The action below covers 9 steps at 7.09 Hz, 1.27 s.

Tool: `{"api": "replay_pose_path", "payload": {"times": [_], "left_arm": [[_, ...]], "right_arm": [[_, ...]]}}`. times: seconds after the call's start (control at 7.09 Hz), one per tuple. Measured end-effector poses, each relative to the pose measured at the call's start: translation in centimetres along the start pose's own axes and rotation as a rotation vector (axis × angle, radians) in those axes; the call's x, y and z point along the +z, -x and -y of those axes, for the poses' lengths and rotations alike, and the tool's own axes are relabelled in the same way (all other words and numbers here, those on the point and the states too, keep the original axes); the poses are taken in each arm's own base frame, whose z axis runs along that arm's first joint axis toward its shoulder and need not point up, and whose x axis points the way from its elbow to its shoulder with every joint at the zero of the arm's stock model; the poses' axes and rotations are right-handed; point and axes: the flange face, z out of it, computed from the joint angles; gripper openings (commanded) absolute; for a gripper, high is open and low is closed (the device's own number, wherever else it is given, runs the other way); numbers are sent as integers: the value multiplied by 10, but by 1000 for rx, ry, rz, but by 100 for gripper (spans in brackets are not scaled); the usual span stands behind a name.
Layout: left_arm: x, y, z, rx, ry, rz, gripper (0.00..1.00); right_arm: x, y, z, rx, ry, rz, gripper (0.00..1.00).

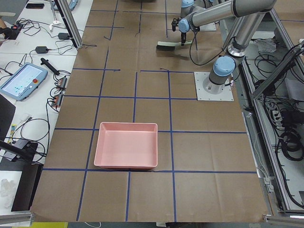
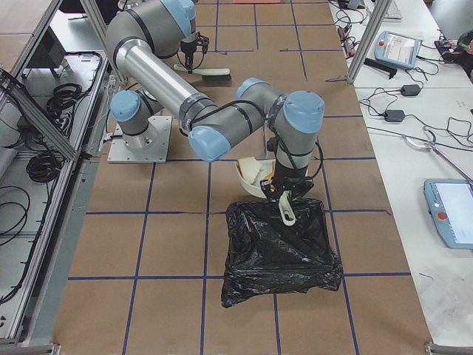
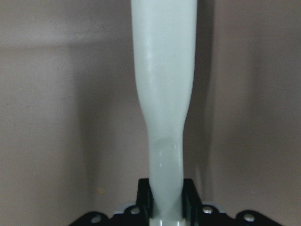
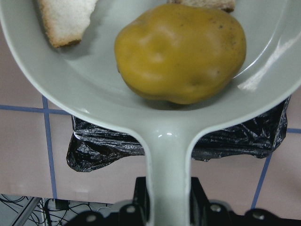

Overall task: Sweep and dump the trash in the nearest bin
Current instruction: 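Carry the loaded dustpan with the right gripper away from the table, then tip the dustpan over the bin with the right gripper while the left drops the brush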

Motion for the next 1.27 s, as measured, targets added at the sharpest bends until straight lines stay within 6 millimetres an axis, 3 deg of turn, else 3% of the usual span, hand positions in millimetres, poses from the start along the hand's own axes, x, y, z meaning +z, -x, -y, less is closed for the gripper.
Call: {"api": "replay_pose_path", "payload": {"times": [0.42,0.85,1.27], "left_arm": [[2,0,-1,-7,6,-1,16],[2,-1,0,-4,6,0,22],[1,-1,1,0,0,-1,41]], "right_arm": [[14,21,-36,56,88,5,0],[14,32,-45,153,128,35,0],[1,41,-51,209,220,91,0]]}}
